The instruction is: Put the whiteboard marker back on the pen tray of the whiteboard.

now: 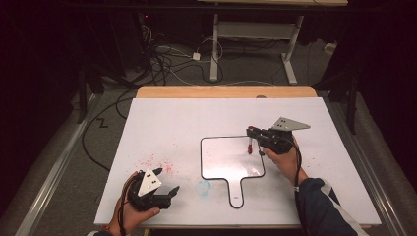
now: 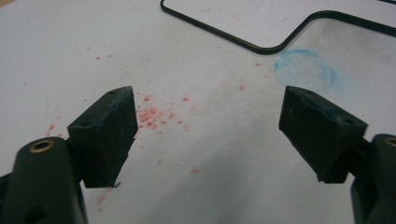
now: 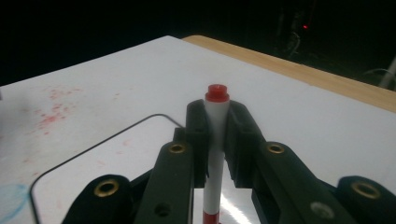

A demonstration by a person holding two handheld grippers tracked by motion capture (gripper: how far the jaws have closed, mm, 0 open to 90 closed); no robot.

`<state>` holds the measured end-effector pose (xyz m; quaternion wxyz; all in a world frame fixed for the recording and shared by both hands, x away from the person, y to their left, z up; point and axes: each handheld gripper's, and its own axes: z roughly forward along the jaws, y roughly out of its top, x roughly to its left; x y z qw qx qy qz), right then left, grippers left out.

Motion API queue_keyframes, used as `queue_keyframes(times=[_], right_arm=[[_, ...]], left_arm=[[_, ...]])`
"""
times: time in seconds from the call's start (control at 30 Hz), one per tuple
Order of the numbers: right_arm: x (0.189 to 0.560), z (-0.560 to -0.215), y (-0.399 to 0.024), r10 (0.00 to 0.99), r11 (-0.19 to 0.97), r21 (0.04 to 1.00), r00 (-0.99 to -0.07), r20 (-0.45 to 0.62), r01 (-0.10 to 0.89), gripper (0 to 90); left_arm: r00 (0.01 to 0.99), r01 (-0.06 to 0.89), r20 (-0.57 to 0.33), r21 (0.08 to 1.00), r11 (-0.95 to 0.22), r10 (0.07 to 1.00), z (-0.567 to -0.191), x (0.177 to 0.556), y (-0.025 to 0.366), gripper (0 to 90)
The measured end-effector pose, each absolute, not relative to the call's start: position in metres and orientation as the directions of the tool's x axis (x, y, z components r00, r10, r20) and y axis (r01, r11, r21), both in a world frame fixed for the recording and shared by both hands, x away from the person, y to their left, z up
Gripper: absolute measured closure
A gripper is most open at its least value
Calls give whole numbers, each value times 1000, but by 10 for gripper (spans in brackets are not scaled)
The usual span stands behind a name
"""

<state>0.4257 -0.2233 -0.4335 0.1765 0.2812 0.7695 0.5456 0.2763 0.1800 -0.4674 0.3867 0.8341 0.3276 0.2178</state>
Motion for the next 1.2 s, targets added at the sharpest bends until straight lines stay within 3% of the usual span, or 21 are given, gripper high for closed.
queue_keyframes(times=[0.2, 0.5, 0.9, 1.2], right_arm=[[417, -435, -209, 584, 277, 941, -812, -3, 196, 814], [439, -435, -229, 685, 309, 939, -720, -112, 148, 814], [455, -437, -231, 714, 263, 949, -696, -71, 172, 814], [415, -442, -228, 630, 227, 961, -776, -19, 161, 814]], left_arm=[[693, 376, 112, 786, -490, 712, -467, 276, 179, 187], [692, 385, 99, 787, -481, 715, -469, 276, 180, 187], [698, 376, 108, 785, -492, 707, -468, 277, 180, 187], [700, 373, 112, 784, -496, 705, -468, 275, 179, 187]])
